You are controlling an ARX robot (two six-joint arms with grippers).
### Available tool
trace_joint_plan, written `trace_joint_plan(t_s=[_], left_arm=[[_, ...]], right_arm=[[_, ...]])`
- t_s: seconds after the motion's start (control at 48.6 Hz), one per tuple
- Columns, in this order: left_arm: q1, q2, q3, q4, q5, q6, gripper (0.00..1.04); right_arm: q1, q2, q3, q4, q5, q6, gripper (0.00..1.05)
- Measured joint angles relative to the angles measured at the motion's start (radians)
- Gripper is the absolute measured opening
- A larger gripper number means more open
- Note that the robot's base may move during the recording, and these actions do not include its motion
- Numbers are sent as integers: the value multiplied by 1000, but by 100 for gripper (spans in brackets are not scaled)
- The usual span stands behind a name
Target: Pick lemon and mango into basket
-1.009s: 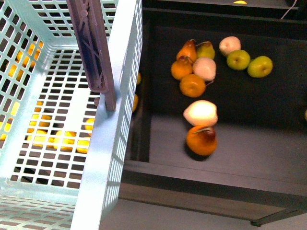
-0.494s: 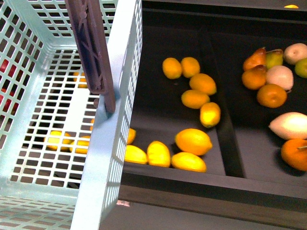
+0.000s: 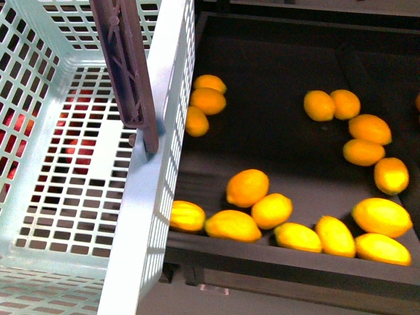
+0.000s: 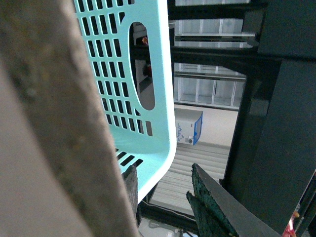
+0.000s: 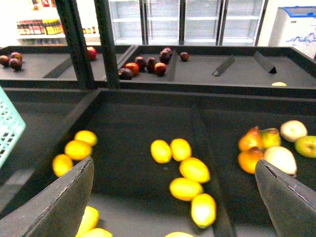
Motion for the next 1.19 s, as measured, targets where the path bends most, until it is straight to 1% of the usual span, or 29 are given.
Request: trace_joint_plan(t_s=[0.886, 0.968, 1.071, 1.195], left_arm=[[0, 0, 0, 0, 0, 1, 31], [4, 2, 0, 0, -5, 6, 31], [12, -3, 0, 0, -37, 21, 31], [10, -1, 0, 0, -12, 24, 31]], right_arm=[[0, 0, 0, 0, -1, 0, 96], [0, 1, 0, 0, -5, -1, 96], [-1, 0, 0, 0, -7, -1, 96], [-1, 1, 0, 0, -5, -1, 96]])
